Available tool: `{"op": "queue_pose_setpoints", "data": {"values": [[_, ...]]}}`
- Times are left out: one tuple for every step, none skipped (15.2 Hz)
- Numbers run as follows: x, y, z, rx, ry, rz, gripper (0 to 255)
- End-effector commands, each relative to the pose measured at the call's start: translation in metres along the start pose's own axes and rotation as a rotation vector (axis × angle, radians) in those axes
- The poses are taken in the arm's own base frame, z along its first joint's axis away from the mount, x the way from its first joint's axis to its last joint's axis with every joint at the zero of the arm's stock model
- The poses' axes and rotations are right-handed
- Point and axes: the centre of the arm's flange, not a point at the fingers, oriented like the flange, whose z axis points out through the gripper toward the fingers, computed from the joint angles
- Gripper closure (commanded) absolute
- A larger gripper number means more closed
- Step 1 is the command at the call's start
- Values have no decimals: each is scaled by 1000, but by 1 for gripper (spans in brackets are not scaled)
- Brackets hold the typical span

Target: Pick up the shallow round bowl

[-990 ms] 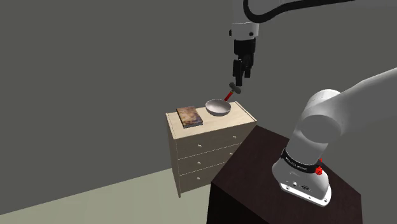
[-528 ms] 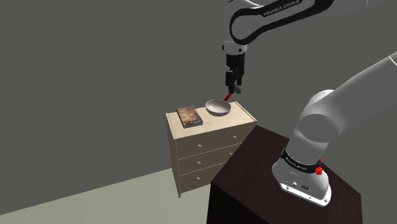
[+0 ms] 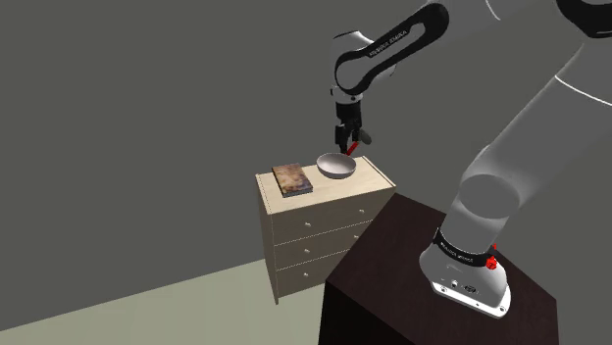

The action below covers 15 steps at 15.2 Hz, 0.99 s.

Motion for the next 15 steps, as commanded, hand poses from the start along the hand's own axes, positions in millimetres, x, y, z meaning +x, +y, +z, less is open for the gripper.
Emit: {"op": "queue_pose_setpoints", "data": {"values": [[17, 11, 20, -4, 0, -3, 0], [25, 17, 29, -6, -1, -4, 0], [33, 22, 37, -8, -1, -5, 0], [41, 28, 46, -10, -2, -7, 0], [49, 33, 55, -12, -2, -8, 0], [57, 39, 63, -14, -2, -9, 0], [65, 45, 72, -16, -3, -10, 0], [73, 50, 81, -18, -3, -12, 0], [81, 56, 89, -20, -4, -13, 0], [89, 61, 98, -22, -4, -14, 0], [97, 67, 107, -24, -5, -15, 0], [105, 73, 115, -26, -5, -17, 0], [113, 78, 124, -28, -6, -18, 0], [121, 84, 133, -30, -6, -19, 0], [130, 90, 141, -32, -7, -20, 0]]}}
